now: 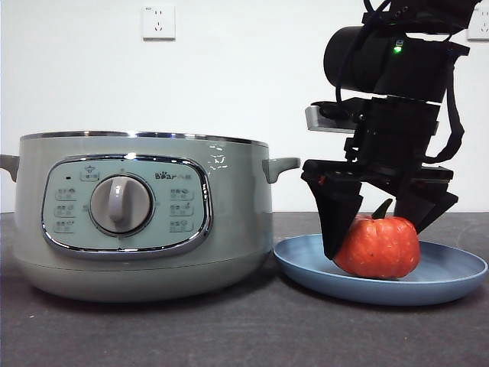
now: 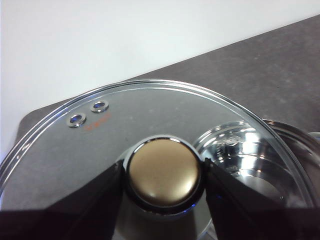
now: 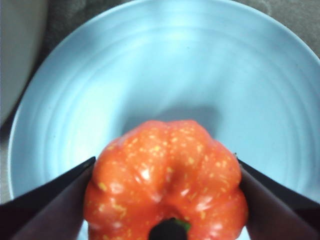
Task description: Take the pumpkin out from the steamer,put the pumpkin in the blue plate,close the lid
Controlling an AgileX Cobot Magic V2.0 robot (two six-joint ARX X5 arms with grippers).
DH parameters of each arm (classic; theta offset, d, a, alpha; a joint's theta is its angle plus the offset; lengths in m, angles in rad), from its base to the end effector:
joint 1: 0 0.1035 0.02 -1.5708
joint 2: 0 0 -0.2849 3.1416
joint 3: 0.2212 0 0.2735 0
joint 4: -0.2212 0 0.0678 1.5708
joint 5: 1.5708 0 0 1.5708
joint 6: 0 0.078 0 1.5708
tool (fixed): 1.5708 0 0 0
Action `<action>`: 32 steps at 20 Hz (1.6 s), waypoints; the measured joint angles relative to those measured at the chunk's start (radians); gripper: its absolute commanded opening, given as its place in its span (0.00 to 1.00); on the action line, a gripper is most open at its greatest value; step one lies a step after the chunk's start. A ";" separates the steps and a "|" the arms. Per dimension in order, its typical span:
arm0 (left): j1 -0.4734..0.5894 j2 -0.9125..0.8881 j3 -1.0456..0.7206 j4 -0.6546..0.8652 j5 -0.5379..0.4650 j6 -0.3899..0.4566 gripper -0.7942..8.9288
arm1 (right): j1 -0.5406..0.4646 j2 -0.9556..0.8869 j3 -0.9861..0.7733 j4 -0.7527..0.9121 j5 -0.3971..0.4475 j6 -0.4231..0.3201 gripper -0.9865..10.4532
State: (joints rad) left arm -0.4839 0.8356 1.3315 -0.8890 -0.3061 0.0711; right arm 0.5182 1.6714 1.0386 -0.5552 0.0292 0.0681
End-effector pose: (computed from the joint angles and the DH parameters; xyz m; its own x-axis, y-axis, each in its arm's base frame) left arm 0.1582 -0.0566 0.4401 0.9199 -0.1430 -0.3652 0.2208 0.9584 0.1808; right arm 0.3084 0.1732 0.1423 0.3388 0.1596 -0.9272 -0.4297 0.9030 -0.0016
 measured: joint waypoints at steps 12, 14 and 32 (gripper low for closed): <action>0.000 0.067 0.000 0.012 0.095 0.000 0.07 | -0.002 -0.192 -0.001 -0.005 0.000 0.012 0.53; 0.000 0.125 0.000 0.023 0.159 0.000 0.07 | -0.002 -0.275 -0.001 -0.004 0.000 0.012 0.53; -0.012 0.575 0.000 0.194 0.388 -0.001 0.07 | -0.061 -0.639 -0.001 -0.023 0.110 0.014 0.53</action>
State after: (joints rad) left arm -0.4961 1.4109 1.3319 -0.6949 0.0814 0.0704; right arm 0.4572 1.0328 1.0374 -0.5785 0.1390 0.0826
